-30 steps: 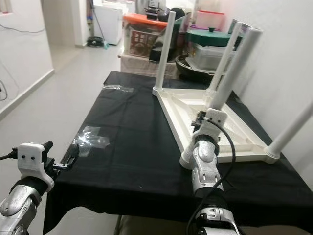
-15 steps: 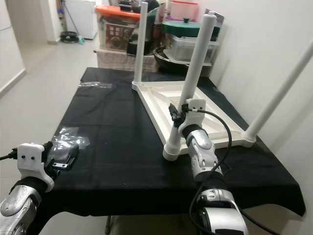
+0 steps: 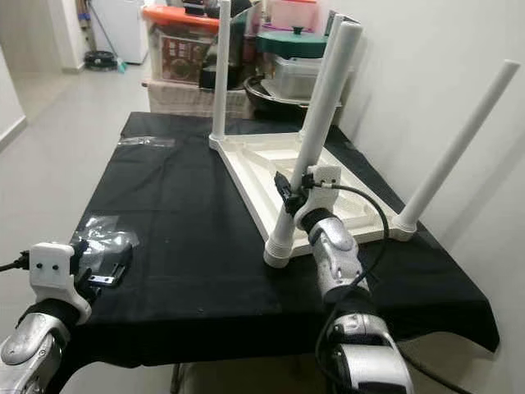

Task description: Building children table

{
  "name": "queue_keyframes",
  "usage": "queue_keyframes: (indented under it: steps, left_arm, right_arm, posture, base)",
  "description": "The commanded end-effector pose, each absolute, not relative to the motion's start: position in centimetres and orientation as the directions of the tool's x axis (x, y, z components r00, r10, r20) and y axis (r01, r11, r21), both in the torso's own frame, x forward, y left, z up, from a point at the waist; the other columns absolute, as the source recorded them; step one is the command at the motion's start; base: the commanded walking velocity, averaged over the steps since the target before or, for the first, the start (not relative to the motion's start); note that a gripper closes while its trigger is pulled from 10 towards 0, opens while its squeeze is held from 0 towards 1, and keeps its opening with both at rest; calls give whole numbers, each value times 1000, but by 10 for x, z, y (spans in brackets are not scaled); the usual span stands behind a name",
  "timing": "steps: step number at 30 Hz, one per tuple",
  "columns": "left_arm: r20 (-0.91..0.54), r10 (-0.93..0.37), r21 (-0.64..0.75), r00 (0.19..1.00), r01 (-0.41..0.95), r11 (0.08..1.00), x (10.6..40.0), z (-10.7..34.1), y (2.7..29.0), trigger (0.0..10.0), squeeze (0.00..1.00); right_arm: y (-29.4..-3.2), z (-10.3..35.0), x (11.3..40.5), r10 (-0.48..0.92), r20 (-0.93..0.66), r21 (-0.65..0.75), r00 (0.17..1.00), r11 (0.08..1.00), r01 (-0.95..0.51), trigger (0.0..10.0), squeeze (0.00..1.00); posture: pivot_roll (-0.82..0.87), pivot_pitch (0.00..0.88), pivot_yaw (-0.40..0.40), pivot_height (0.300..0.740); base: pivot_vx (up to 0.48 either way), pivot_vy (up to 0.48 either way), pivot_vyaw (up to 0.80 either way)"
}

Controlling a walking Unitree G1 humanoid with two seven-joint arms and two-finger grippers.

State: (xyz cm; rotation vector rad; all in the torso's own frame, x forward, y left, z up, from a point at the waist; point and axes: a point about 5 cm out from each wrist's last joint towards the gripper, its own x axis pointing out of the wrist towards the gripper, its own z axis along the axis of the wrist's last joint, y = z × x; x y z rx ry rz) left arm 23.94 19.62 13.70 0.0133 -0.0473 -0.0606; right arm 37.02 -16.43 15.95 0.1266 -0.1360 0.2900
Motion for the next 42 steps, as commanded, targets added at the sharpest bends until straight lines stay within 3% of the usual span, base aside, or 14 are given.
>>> queue_keyframes:
  steps: [1,10,27,42]
  left_arm:
    - [32,-61,5,998,61,998,239,133,195,10000,0]
    - [33,-62,7,998,62,998,241,133,195,10000,0]
    - [34,-59,9,998,59,998,242,133,194,10000,0]
    - [32,-58,12,998,57,998,242,132,195,10000,0]
  right_arm:
    - [-153,125,360,304,32,129,952,943,-306,10000,0]
    - [-135,119,352,347,29,123,937,929,-348,10000,0]
    - [-137,129,375,321,-90,182,943,936,-301,10000,0]
    - [-137,123,368,305,-69,203,950,936,-286,10000,0]
  posture:
    - [59,0,-120,740]
    - [55,0,-115,740]
    - [68,0,-131,740]
    - [58,0,-119,740]
  base:
    - [0,0,0]
    - [0,0,0]
    - [0,0,0]
    - [0,0,0]
